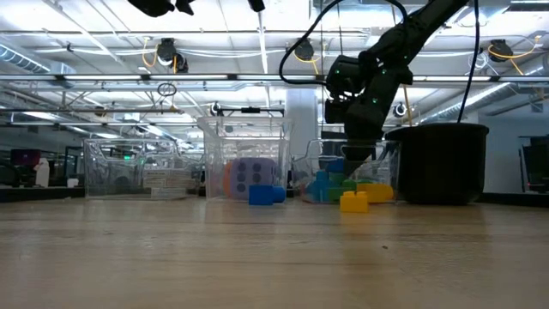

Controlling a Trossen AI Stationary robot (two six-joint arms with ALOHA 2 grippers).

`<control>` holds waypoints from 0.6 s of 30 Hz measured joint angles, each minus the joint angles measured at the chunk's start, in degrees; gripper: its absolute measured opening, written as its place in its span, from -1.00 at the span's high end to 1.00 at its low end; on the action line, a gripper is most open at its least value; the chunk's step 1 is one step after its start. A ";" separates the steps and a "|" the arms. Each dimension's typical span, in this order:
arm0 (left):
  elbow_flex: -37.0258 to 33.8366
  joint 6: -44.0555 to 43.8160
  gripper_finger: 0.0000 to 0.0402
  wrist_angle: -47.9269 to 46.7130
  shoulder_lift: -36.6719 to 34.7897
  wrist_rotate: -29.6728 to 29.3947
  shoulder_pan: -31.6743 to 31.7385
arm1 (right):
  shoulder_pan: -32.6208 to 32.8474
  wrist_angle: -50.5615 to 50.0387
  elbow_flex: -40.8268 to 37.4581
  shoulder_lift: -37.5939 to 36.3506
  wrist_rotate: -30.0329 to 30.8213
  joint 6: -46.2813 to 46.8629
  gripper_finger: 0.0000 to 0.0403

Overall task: Pick & Place Toys
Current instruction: Put the dark blue game piece into the right transparent bin, then put the blue game piece into the right transparent bin

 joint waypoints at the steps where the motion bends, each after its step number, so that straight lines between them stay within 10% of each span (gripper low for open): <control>1: 0.00 0.02 0.13 0.01 0.00 0.00 -0.01 | 0.00 0.09 0.00 0.00 0.04 0.00 0.22; 18: 0.00 -2.68 0.13 0.02 0.00 -1.25 -0.01 | 0.00 1.73 4.80 -7.40 0.23 0.65 -0.06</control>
